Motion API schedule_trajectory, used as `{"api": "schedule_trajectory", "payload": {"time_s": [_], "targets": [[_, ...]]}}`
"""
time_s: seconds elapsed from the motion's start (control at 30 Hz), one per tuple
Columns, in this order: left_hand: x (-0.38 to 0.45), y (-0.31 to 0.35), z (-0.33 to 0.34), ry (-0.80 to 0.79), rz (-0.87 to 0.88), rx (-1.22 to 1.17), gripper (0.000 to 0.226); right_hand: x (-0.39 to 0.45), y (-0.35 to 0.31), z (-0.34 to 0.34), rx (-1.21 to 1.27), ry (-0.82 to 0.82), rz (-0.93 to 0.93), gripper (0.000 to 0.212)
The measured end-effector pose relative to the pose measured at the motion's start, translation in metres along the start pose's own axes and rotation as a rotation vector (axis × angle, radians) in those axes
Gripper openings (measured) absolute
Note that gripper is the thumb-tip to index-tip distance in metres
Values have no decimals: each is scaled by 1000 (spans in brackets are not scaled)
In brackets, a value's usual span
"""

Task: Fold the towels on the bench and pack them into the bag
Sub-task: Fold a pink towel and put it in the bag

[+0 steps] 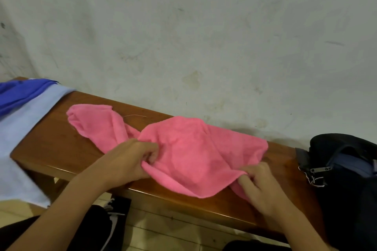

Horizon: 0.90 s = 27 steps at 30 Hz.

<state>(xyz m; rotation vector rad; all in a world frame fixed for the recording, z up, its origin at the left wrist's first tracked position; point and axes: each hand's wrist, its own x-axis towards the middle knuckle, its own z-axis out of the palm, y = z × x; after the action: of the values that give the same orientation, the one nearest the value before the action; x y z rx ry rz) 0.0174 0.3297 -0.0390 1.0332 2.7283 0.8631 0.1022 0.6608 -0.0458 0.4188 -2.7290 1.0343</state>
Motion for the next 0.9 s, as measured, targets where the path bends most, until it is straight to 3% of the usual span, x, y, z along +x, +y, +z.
{"api": "schedule_trajectory", "payload": {"time_s": [0.07, 0.13, 0.27, 0.33, 0.43, 0.5, 0.57, 0.8, 0.9], "targets": [[-4, 2, -4, -153, -62, 28, 35, -6, 4, -2, -18, -152, 59, 45], [-7, 3, -6, -241, -108, 138, 54, -7, 3, -8, -46, -208, 129, 60], [1, 12, -9, -148, -161, 150, 65, -4, 5, -10, -39, -60, 259, 79], [9, 15, -6, -73, -178, 131, 53, 0, 10, -5, -121, 60, 232, 67], [23, 19, 4, -42, -180, 175, 54, 7, 9, 1, -297, 69, 175, 12], [33, 25, 13, -133, -215, 183, 80, 8, 12, 5, -467, -45, 290, 39], [38, 33, 17, -236, -273, 208, 98, 6, 13, 5, -677, -64, 408, 49], [48, 47, 22, -365, -280, 387, 106, -8, 18, -1, -865, -59, 792, 93], [56, 45, 28, -368, -209, 431, 106, -10, 13, -4, -960, -73, 866, 99]]}}
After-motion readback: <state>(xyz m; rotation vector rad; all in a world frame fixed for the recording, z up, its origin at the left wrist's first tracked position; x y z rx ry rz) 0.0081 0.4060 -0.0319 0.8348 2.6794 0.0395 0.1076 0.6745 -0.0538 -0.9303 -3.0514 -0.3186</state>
